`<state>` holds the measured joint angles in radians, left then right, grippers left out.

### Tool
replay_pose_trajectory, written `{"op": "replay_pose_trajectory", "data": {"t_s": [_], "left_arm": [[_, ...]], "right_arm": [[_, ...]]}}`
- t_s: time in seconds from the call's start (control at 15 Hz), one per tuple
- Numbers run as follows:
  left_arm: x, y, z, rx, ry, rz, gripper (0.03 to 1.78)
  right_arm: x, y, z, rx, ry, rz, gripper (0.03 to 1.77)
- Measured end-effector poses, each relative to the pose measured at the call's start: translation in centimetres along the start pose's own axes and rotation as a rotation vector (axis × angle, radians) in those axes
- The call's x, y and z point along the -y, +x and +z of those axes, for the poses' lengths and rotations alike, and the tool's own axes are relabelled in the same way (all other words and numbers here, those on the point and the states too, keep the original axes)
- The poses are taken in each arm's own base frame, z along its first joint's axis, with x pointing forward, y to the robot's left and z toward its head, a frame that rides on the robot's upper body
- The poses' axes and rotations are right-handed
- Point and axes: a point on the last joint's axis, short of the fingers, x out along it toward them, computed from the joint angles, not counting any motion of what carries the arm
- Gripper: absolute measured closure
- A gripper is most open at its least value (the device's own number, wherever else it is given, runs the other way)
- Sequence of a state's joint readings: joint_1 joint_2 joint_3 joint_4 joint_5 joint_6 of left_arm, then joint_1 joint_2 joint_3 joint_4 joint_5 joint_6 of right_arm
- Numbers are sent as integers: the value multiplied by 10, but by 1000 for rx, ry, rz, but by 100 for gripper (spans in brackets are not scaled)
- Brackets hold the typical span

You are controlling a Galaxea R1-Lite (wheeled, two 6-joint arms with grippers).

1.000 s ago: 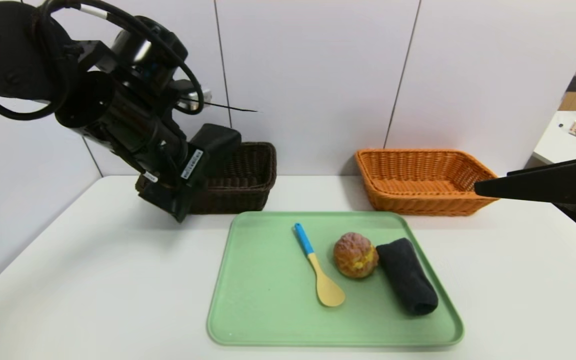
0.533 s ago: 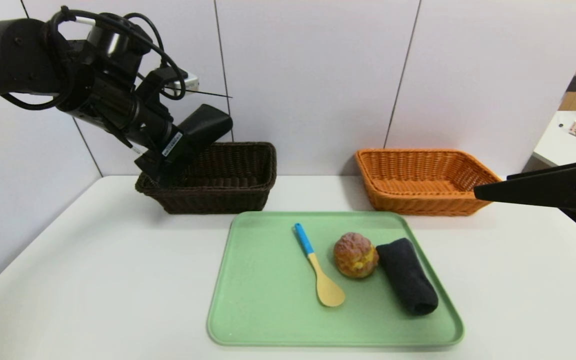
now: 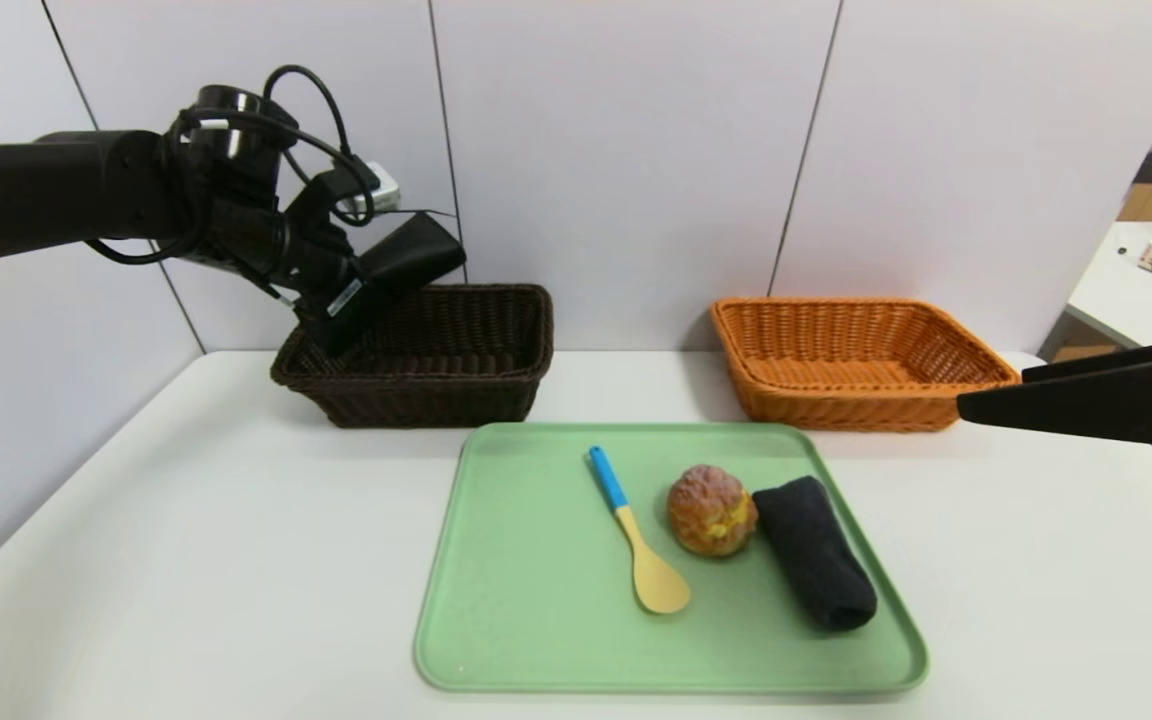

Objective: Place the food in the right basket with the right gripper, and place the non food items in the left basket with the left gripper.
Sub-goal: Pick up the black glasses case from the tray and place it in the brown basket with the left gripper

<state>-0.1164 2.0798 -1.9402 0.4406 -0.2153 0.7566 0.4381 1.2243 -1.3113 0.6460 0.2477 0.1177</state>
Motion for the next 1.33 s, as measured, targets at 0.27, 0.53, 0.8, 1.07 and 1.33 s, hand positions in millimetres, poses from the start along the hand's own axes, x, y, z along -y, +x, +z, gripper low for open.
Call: {"op": "replay_pose_trajectory", "data": {"t_s": [0.27,0.53,0.8,1.07,1.33], "left_arm": [[-2,24,-13,-11,135,-3,111],[0,40,-22,-27,156,-21,102],[1,43,-23,-31,146,-24,66],[-2,35,-17,-14,97,-5,43],[-1,12,4,48,-58,28,30]], "right_arm": [[1,1,-2,-6,3,-3,10],[2,2,-4,-14,6,-4,10],[2,3,-4,-15,6,-4,10],[2,2,-4,-13,6,-4,10],[2,3,-4,-14,9,-3,10]]}}
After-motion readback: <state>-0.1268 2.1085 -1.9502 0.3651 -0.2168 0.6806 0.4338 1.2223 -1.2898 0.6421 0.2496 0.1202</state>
